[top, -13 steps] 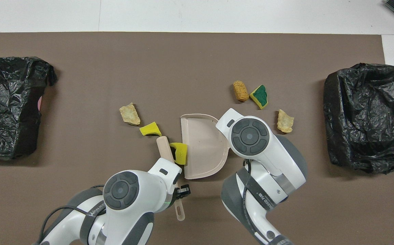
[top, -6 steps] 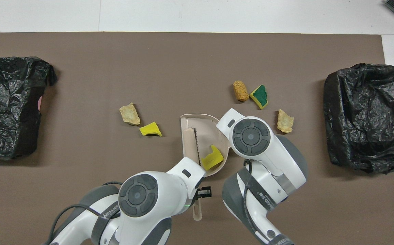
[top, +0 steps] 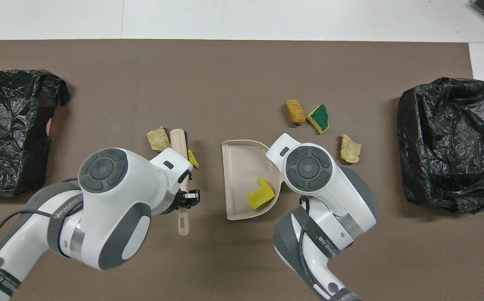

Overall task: Sweep and dump trash in bin
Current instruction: 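Sweep the bread crusts into the dustpan with the left gripper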

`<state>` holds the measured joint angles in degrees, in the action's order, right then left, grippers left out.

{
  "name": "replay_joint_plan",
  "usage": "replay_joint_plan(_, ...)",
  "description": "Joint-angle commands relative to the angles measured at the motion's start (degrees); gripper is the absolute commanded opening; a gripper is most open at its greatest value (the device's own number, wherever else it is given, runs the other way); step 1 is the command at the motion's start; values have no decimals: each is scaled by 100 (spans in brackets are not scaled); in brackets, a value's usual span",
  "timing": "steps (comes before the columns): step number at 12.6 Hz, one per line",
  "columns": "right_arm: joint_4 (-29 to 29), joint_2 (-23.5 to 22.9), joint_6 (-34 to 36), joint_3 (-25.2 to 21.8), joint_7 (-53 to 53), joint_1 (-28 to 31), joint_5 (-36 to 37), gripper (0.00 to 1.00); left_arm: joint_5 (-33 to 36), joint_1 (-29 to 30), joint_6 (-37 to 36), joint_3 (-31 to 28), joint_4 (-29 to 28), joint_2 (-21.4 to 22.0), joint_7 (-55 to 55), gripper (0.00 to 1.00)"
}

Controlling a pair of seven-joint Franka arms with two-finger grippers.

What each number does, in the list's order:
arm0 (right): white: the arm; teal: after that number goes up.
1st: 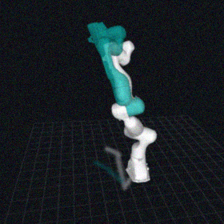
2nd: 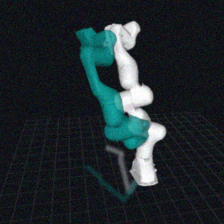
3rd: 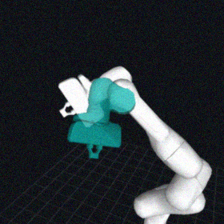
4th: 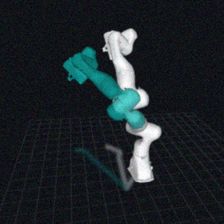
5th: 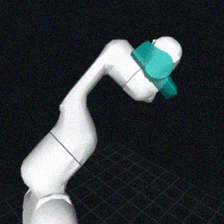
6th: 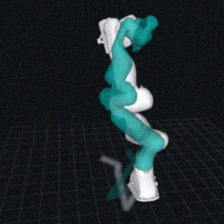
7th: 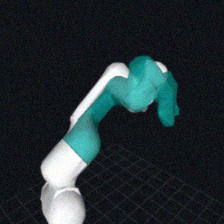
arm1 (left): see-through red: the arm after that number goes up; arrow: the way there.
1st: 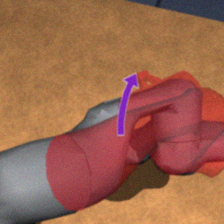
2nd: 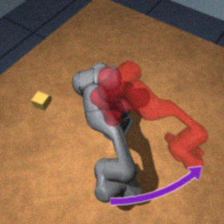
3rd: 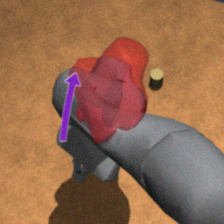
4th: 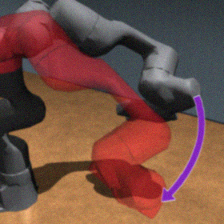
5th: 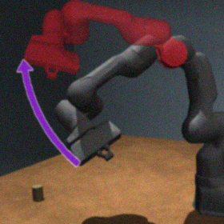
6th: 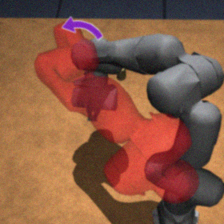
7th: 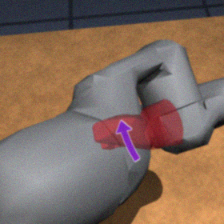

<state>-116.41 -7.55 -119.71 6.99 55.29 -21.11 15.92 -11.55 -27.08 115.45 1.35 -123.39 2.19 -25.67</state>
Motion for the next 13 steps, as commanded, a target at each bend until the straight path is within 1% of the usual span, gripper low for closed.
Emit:
replay_joint_plan(1,-119,35,-158,48,-124,72,95,0,476,674,-296,67,429,-315,630,0)
replay_joint_plan(4,-119,35,-158,48,-203,63,95,0,863,1493,-269,67,473,-483,1808,0)
replay_joint_plan(6,-119,35,-167,48,-229,63,95,0,1127,1530,-190,58,473,-728,1952,0)
replay_joint_plan(8,-119,35,-176,48,-264,72,87,0,1146,1626,-208,67,325,-799,2109,0)
replay_joint_plan(10,-119,26,-176,48,-282,63,87,0,1137,1496,-164,102,298,-773,2407,0)
replay_joint_plan(13,-119,-97,-298,48,-553,-16,95,0,1067,987,-76,120,131,-694,2646,0)
